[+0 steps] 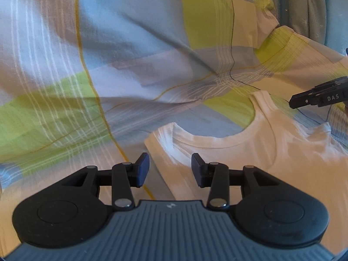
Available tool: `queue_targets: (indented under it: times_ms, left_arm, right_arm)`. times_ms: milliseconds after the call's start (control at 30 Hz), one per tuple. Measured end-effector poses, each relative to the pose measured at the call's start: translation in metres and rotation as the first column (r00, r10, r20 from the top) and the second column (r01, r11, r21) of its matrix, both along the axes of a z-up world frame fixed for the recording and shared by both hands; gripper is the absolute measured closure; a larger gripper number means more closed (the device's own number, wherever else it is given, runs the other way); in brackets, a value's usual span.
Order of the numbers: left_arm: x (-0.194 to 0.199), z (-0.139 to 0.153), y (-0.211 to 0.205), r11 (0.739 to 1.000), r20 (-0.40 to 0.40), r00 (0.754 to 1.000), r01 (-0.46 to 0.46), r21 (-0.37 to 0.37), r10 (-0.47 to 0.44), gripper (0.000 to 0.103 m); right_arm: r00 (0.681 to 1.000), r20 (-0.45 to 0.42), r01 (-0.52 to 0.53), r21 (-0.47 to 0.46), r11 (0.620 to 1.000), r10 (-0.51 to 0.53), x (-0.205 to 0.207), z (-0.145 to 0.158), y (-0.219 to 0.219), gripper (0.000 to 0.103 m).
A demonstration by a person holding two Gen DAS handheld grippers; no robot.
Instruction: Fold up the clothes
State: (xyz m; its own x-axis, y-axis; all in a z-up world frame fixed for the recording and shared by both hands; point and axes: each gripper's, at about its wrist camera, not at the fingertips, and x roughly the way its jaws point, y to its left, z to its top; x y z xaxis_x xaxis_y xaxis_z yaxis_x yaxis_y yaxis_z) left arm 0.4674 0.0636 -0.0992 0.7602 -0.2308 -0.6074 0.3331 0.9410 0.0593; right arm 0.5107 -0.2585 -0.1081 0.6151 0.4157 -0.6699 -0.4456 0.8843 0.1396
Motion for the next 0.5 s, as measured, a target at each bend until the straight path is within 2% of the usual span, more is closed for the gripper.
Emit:
queue_targets:
  times_ms: [100,167,233,300,367,400,433,467,500]
  left_arm:
    - [0.011,0.0,0.002,0.998,0.011,1.0,0.005,0.06,-0.005,0.066]
    - [0.019,-0.001,0.001,0.995,0.018,1.0,0.017,0.097,-0.019,0.066]
    - [0.03,-0.003,-0.001,0.992,0.013,0.999,0.038,0.122,-0.039,0.066]
    - [0.038,-0.004,-0.002,0.994,-0.021,0.998,0.055,0.092,-0.054,0.068]
    - [0.043,-0.002,-0.002,0.997,-0.054,0.997,0.063,0.049,-0.061,0.075]
    - [0.043,-0.002,-0.003,0.997,-0.068,0.996,0.065,0.042,-0.062,0.081]
    - [0.042,-0.001,-0.005,0.997,-0.07,0.996,0.059,0.043,-0.056,0.092]
    - [0.04,0.0,-0.006,0.998,-0.054,0.998,0.048,0.046,-0.045,0.096]
    - [0.038,0.002,-0.008,0.998,-0.035,0.999,0.037,0.041,-0.035,0.097]
  right_arm:
    - [1.0,-0.004,0.007,0.022,1.0,-0.007,0.013,-0.001,0.0,0.067]
    - [1.0,-0.007,0.012,0.036,0.999,-0.012,0.022,-0.001,-0.001,0.052]
    - [1.0,-0.01,0.017,0.051,0.999,-0.017,0.03,-0.002,-0.001,0.052]
    - [0.999,-0.025,0.023,0.048,0.999,-0.022,0.04,-0.005,0.003,0.052]
    - [0.999,-0.037,0.033,0.045,0.998,-0.031,0.049,-0.01,0.008,0.053]
    - [0.999,-0.037,0.035,0.043,0.998,-0.034,0.051,-0.012,0.01,0.056]
    - [0.999,-0.031,0.037,0.037,0.999,-0.035,0.052,-0.012,0.012,0.072]
    - [0.999,-0.025,0.038,0.031,0.999,-0.037,0.053,-0.013,0.013,0.087]
    - [0.999,-0.013,0.039,0.026,0.999,-0.039,0.053,-0.012,0.015,0.089]
